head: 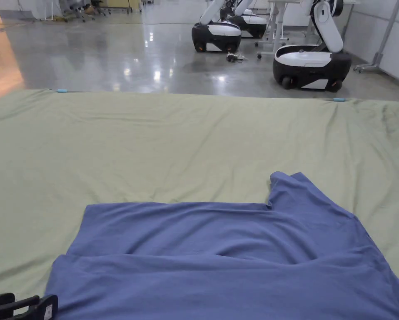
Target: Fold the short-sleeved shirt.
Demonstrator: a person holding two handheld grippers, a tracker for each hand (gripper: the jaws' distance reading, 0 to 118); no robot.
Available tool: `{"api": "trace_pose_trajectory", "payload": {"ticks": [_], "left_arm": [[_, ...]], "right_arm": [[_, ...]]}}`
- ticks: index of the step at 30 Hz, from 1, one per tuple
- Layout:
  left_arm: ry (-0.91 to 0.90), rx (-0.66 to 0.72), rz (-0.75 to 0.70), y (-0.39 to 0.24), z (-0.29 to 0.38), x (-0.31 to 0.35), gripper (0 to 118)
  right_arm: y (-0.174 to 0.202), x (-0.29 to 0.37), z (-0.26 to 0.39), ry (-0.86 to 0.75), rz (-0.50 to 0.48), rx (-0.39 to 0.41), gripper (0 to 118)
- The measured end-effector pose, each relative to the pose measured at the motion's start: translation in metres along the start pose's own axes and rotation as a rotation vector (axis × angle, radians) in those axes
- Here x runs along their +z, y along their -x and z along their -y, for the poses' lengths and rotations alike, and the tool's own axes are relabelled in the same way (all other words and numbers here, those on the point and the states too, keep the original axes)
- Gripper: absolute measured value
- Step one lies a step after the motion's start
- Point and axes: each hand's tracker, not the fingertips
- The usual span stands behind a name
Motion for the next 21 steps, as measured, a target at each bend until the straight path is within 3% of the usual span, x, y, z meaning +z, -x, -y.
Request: {"api": "trace_pose_trajectory", "payload": {"ticks": [2,3,11,13,14,15,17,21], "left_arm": [[-0.071,-0.031,-0.032,-0.012,-0.011,0.012,72],[-0.105,-0.041,-0.038,-0.017,-0.015,0.017,72],[-0.290,-0.005,0.061,-0.075,-0.044,0.024,67],[-0.330,-0.028,0.055,-0.088,-0.047,0.016,25],[-0.317,-0.020,0.041,-0.093,-0.050,0.011,14],[-0.314,-0.001,0.029,-0.095,-0.050,0.008,14],[-0.312,0.010,0.079,-0.100,-0.051,0.002,3],[-0.293,-0.066,0.017,-0.108,-0.045,-0.006,3]], "right_arm": [[0.005,0.010,-0.006,-0.052,-0.038,0.002,59],[0.009,0.016,-0.009,-0.079,-0.050,0.010,68],[0.066,0.032,-0.049,-0.206,-0.228,0.045,73],[0.073,0.022,-0.052,-0.210,-0.248,0.046,71],[0.079,0.018,-0.054,-0.195,-0.269,0.048,68],[0.083,0.017,-0.055,-0.188,-0.290,0.045,52],[0.090,0.012,-0.053,-0.196,-0.300,0.050,3],[0.099,-0.002,-0.053,-0.174,-0.296,0.101,0]]}}
